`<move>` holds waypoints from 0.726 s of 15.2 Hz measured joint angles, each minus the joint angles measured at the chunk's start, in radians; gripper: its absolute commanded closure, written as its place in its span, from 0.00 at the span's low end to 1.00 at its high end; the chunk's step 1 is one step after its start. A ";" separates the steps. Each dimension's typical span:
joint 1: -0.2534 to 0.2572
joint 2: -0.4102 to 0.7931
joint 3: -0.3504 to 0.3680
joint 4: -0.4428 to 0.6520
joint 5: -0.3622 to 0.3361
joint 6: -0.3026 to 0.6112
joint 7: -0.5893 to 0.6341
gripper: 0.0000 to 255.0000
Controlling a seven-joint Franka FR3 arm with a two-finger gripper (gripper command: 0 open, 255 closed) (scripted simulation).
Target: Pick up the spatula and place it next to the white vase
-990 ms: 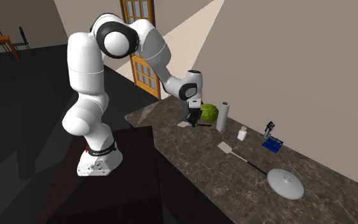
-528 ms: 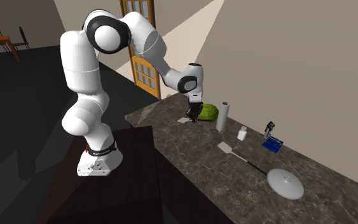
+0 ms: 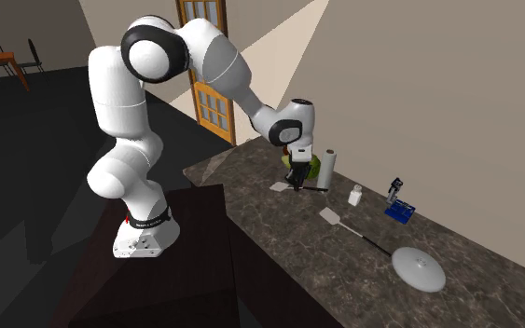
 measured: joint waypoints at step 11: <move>-0.147 0.120 -0.088 0.182 0.002 -0.046 -0.253 1.00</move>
